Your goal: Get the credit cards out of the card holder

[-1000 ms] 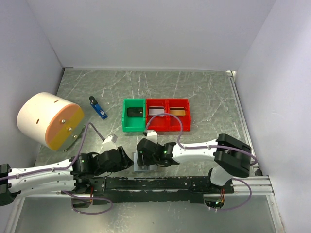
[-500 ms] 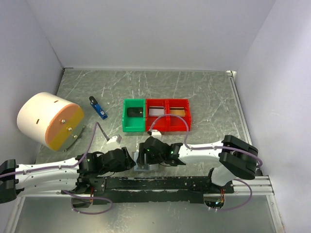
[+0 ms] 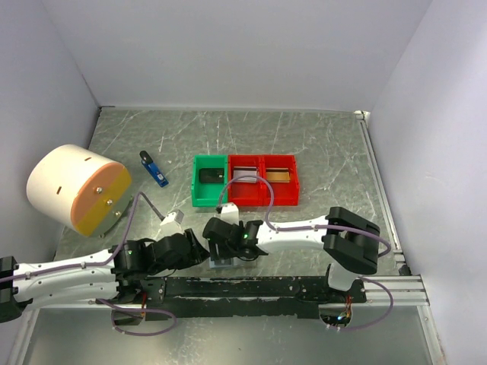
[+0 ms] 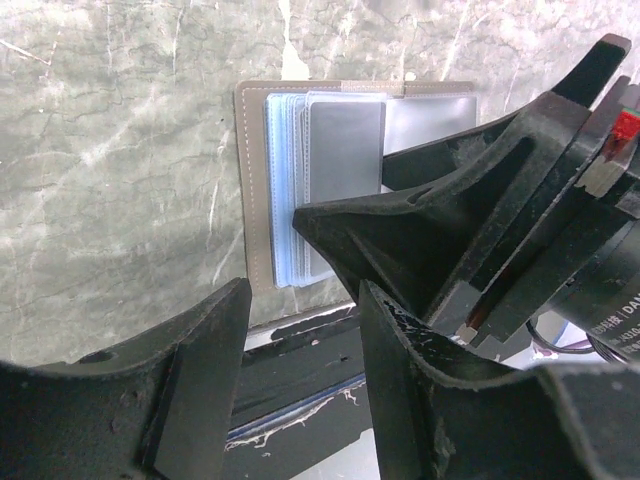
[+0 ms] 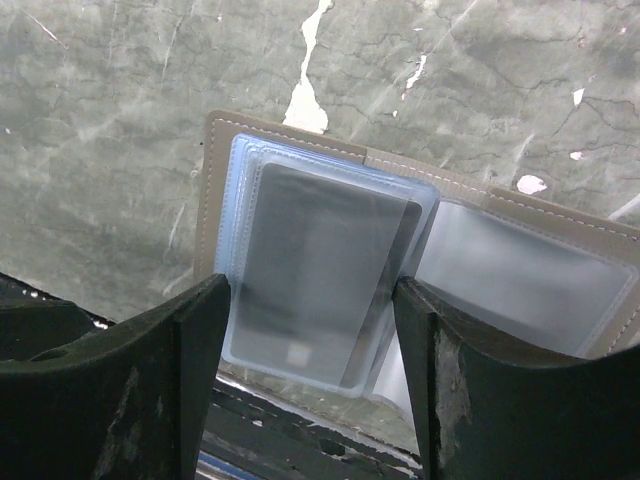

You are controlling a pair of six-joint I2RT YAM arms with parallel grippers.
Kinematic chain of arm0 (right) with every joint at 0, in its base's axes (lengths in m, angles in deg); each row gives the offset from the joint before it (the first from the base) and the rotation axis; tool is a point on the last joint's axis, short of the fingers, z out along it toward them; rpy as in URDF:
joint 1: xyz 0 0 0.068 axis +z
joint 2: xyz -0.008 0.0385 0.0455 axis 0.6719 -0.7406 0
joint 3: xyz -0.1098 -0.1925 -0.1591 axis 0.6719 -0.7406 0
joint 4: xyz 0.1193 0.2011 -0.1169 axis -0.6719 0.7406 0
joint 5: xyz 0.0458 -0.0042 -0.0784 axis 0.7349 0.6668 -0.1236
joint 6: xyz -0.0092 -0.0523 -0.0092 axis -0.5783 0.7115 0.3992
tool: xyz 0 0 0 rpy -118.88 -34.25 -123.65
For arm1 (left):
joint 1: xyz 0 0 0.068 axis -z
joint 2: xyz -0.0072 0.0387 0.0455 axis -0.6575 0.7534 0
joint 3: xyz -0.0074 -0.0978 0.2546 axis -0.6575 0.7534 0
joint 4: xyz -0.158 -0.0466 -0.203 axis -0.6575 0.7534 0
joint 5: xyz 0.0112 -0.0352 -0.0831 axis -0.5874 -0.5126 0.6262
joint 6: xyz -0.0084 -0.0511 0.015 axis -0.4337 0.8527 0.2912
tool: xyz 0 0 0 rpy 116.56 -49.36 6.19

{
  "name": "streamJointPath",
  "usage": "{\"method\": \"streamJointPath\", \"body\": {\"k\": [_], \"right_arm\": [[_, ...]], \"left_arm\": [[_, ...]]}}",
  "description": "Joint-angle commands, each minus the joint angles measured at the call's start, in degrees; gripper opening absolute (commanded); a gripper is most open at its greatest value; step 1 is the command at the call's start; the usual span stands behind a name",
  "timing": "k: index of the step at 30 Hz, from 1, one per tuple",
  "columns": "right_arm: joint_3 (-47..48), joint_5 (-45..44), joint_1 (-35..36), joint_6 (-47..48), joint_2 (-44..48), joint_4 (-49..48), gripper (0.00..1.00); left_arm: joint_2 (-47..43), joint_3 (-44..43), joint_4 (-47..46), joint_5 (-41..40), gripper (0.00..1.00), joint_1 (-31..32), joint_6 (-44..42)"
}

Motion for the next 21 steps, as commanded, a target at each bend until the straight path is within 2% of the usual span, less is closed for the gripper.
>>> {"method": "streamJointPath", "body": {"k": [1, 9, 21], "right_arm": [[-2.61, -1.83, 0.12, 1.22, -2.45, 3.22, 0.66], [-16.12, 10.73, -3.28, 0.20, 6.21, -18.00, 0.62], [-23.47, 16.89, -7.07, -1.70, 9.43, -26.98, 0.60]], "left_arm": [[-1.01, -0.10, 2.02, -1.81, 0.59, 0.26, 0.61], [0.54, 0.11, -2.24, 0.17, 0.60, 0.26, -2.39], [6.16, 2.24, -20.14, 5.82, 0.60, 0.26, -8.54]]}}
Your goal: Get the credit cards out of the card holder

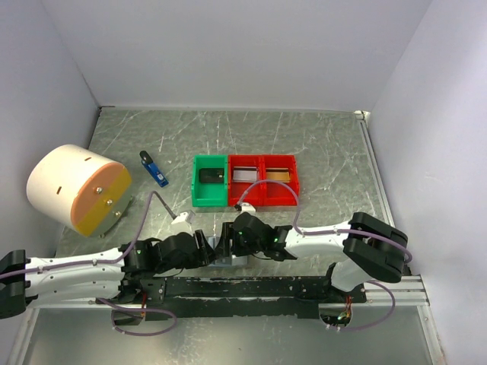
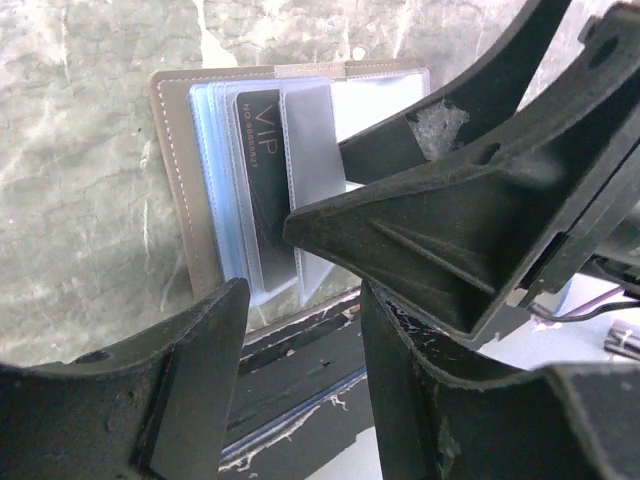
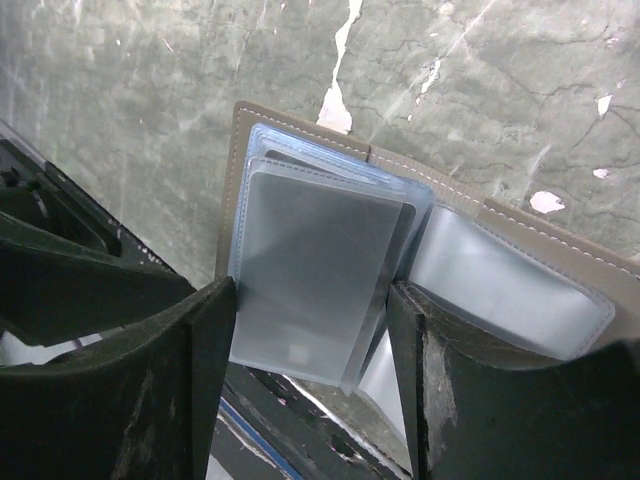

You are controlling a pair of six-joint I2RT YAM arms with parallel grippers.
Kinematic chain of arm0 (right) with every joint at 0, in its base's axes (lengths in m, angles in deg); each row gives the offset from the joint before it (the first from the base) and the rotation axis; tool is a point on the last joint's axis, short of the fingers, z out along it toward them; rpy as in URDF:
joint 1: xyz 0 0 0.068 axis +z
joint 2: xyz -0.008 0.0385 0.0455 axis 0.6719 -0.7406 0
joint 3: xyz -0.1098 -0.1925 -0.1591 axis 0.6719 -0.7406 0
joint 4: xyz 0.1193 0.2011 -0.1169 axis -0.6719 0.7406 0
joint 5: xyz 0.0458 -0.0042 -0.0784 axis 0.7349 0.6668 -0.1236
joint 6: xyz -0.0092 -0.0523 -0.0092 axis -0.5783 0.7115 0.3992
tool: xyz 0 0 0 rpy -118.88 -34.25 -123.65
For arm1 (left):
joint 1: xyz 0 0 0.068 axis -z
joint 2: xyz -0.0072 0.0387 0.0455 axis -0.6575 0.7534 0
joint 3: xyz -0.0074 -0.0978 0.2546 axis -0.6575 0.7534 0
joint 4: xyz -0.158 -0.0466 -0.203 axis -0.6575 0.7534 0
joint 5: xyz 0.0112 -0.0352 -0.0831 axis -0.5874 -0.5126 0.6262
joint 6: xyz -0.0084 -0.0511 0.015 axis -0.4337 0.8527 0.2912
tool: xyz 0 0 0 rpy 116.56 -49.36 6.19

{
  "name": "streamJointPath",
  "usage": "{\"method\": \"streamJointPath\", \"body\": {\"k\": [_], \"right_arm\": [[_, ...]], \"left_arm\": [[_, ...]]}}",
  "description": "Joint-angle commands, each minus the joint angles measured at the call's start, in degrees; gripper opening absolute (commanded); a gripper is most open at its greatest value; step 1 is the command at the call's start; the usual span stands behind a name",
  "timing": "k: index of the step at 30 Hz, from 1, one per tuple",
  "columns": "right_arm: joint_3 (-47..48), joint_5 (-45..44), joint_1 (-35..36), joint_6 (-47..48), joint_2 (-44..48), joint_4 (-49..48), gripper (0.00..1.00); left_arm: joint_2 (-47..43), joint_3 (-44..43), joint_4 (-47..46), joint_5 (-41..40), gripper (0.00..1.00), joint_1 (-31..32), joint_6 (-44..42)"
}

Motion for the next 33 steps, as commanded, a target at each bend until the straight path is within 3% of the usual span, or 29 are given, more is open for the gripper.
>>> {"method": "streamJointPath", "body": {"k": [1, 13, 17, 24, 27, 31, 33], "right_arm": [[-3.83, 3.57, -0.53, -1.43, -1.28, -0.40, 0.60], [-4.78, 3.67, -0.77, -1.50, -0.77, -0.45, 0.60], [-5.25, 3.80, -0.81, -1.58, -0.55, -1.04, 0.60], [-4.87, 4.88, -0.84, -1.26, -0.99, -2.00, 0.60], [-4.15, 4.78, -0.77, -1.11, -0.46, -1.52, 0.61], [-2.35, 4.28, -0.84, -0.06, 1.22, 0.87, 0.64], [-0.91, 3.28, -0.81, 0.67, 2.92, 3.16, 0.67]], "left_arm": [[1.67, 1.33, -12.18, 3.17, 0.61, 0.26, -3.84], [9.16, 4.77, -27.55, 4.64, 0.60, 0.26, -4.56], [11.82, 5.15, -31.77, 4.66, 0.55, 0.26, -5.04], [15.43, 3.99, -33.08, 3.41, 0.38, 0.23, -4.76], [16.06, 2.00, -29.30, 2.62, 0.28, 0.23, -3.99], [15.22, -0.07, -21.99, 0.76, 0.08, 0.25, -2.24], [14.69, -1.00, -18.62, 0.16, 0.07, 0.25, -1.91]]}}
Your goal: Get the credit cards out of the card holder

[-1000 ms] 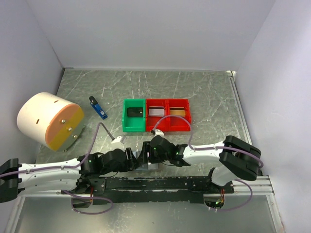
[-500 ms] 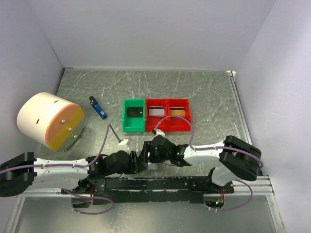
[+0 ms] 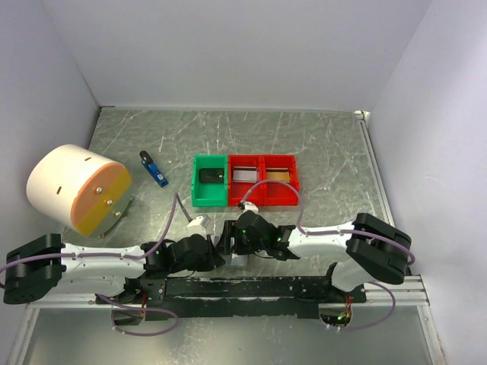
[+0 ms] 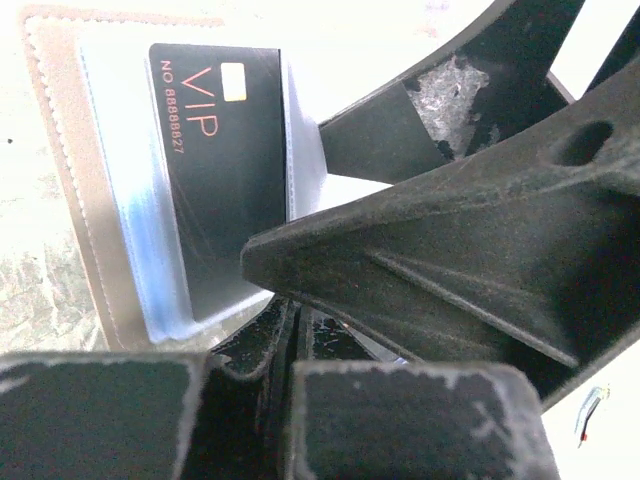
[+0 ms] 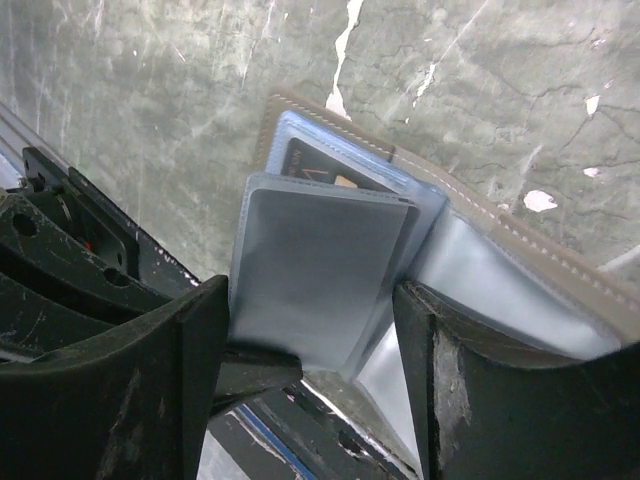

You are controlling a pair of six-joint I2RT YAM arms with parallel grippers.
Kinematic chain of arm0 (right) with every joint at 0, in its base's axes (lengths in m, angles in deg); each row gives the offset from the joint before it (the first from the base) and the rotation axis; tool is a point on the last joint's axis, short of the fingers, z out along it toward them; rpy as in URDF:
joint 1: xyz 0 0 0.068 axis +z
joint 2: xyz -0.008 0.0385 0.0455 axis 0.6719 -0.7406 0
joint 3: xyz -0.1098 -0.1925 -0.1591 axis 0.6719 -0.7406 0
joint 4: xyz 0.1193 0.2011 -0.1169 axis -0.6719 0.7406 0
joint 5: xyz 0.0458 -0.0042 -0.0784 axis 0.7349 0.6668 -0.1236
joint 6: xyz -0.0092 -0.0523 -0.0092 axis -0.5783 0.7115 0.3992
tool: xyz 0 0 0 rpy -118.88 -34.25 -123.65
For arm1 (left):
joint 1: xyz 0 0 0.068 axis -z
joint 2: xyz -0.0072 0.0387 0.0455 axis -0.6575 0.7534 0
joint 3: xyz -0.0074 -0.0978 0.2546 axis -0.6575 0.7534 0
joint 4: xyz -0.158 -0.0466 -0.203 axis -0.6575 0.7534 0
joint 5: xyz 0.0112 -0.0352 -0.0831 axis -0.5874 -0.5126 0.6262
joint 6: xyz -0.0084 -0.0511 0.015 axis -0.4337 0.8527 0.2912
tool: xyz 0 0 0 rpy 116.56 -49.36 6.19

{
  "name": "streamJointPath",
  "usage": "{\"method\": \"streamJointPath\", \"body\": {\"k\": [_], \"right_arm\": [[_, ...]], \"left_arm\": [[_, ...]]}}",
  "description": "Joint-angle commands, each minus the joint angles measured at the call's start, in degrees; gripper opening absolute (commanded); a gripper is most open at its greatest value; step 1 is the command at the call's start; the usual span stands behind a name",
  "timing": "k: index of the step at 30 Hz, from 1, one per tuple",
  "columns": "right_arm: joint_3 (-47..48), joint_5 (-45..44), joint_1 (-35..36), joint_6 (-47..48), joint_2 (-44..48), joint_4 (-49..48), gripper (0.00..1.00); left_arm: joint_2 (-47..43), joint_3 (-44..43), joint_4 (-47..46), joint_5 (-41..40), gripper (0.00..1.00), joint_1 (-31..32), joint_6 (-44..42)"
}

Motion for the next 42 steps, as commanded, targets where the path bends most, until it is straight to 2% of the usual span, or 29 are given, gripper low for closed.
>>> {"method": "streamJointPath", "body": {"k": [1, 3, 10, 15, 21, 27, 28, 31, 34, 39, 42], "right_arm": [[2.38, -0.30, 0.74, 2.90, 2.82, 9.05, 0.68], [3.68, -2.28, 0.43, 3.27, 5.45, 12.33, 0.72], [9.03, -11.14, -3.61, 1.82, 11.77, 22.77, 0.73], [10.31, -14.51, -6.88, -0.47, 16.04, 23.24, 0.73], [4.58, -16.30, -7.25, -3.42, 20.94, 20.62, 0.71], [-2.84, -18.50, -7.50, -6.10, 29.32, 21.22, 0.71], [-3.49, -19.67, -7.58, -6.81, 31.00, 22.68, 0.71], [-5.13, -22.56, -8.04, -7.79, 35.81, 27.22, 0.72], [-6.55, -23.67, -8.56, -7.98, 39.85, 30.32, 0.74], [-8.00, -20.95, -9.94, -5.92, 41.94, 31.13, 0.75], [-7.06, -19.53, -10.75, -4.80, 40.07, 31.81, 0.75]], "left_arm": [[-1.52, -4.59, 4.19, -4.85, 0.07, -0.34, 1.42], [-2.00, -5.62, 7.81, -4.94, 0.07, -0.35, 1.24], [-2.24, -11.13, 20.86, -6.12, 0.07, -0.35, -0.20], [1.07, -18.55, 29.94, -5.58, 0.07, -0.33, -3.87], [13.17, -29.80, 40.45, -5.52, 0.09, 1.74, -7.48], [32.50, -45.22, 50.87, -10.30, 0.14, 6.42, -7.24], [35.78, -48.08, 52.99, -11.23, 0.15, 7.16, -7.01], [43.83, -56.64, 57.69, -13.21, 0.30, 9.36, -6.72], [48.54, -62.27, 58.49, -13.78, 0.45, 10.89, -7.46], [49.17, -64.17, 54.22, -12.91, 0.56, 11.92, -8.87], [45.75, -60.66, 48.08, -10.91, 0.61, 12.05, -11.29]]}}
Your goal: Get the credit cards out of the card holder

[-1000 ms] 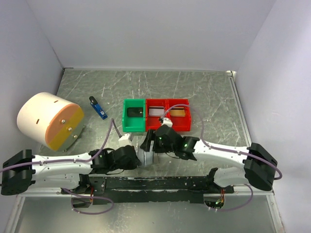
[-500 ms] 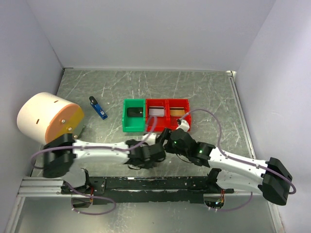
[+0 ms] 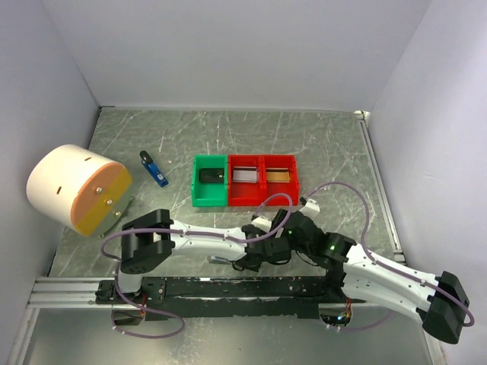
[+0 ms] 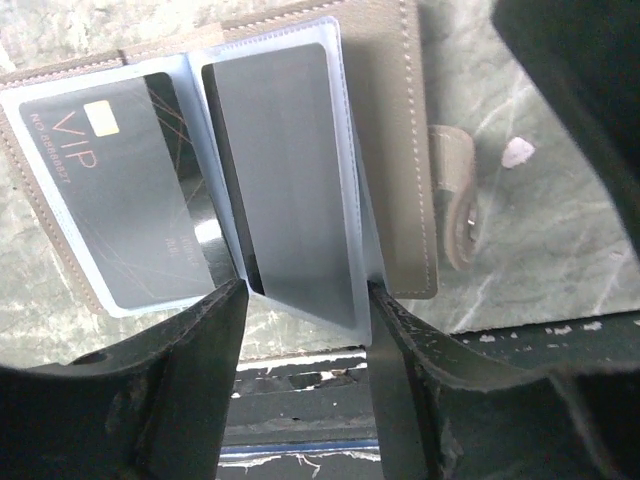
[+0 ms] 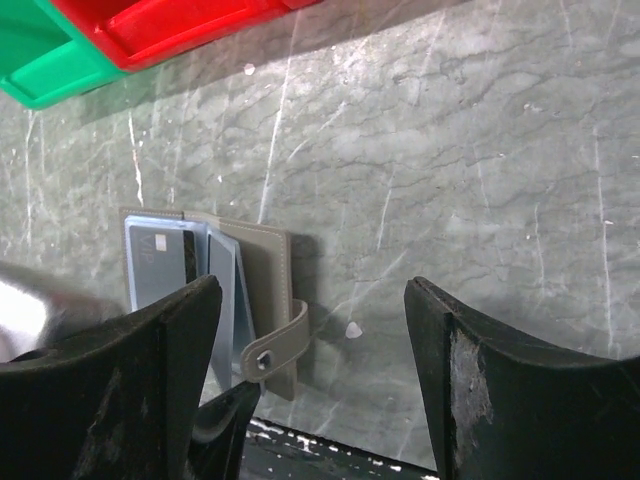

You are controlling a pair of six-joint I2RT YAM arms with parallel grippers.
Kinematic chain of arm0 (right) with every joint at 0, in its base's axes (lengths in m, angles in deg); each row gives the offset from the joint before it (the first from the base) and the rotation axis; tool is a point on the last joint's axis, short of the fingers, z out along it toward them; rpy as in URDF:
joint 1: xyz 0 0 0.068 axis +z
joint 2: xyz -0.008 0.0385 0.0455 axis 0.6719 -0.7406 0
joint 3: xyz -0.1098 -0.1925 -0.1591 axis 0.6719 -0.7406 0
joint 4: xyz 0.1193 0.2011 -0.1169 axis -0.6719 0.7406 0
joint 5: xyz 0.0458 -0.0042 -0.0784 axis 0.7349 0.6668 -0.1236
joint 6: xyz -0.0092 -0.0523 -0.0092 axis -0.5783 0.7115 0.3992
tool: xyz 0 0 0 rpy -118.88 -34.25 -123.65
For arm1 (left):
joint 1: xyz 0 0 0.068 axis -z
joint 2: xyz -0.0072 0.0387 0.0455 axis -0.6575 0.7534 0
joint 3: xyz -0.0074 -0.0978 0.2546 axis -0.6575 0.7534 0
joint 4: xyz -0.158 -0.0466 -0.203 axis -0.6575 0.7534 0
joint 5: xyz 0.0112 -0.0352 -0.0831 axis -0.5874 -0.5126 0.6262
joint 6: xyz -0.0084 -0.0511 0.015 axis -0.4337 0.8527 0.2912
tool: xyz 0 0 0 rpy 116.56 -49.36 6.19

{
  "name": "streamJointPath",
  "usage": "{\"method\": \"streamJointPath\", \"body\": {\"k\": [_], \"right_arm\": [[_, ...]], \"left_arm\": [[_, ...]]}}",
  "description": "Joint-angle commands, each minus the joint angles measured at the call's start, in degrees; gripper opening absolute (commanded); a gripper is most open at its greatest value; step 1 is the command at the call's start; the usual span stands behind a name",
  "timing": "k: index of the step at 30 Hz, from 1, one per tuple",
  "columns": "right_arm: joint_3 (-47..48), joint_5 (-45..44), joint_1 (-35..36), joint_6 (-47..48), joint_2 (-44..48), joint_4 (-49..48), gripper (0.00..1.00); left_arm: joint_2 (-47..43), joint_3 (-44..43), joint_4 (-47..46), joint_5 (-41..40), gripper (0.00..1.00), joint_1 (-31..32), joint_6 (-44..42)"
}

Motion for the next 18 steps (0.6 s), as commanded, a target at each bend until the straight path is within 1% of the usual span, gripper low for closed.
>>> {"method": "streamJointPath", "body": {"k": [1, 3, 6, 8, 9, 12, 15, 18], "right_arm": [[1.67, 2.61, -0.94, 0.77, -1.74, -4.30, 0.75], [1.73, 4.69, -1.08, 2.11, -2.08, -6.06, 0.75], [1.32, 7.01, -1.18, 3.04, -1.61, -8.70, 0.73], [1.42, 9.06, -1.32, 4.42, -1.27, -10.17, 0.67], [1.69, 10.13, -1.35, 5.45, -1.27, -10.90, 0.64], [3.04, 12.96, -1.32, 7.14, -2.06, -12.65, 0.55], [3.16, 17.06, -1.28, 8.41, -2.97, -16.86, 0.46], [3.22, 21.87, -1.20, 9.37, -4.88, -21.71, 0.35]], "left_arm": [[-5.39, 2.46, -13.14, 3.95, 0.62, 1.86, -6.09], [-9.88, 7.05, -20.84, 7.34, 0.63, 1.87, -8.25], [-17.90, 13.97, -28.79, 10.50, 0.68, 1.68, -9.64], [-23.80, 17.82, -32.47, 12.89, 0.69, 1.53, -11.07], [-26.45, 19.29, -32.97, 13.34, 0.69, 1.55, -11.32], [-33.76, 24.13, -32.83, 11.16, 0.70, 1.40, -9.79], [-39.68, 28.39, -32.79, 10.87, 0.70, 0.73, -8.94], [-44.52, 30.81, -29.75, 8.06, 0.70, 0.57, -6.48]]}}
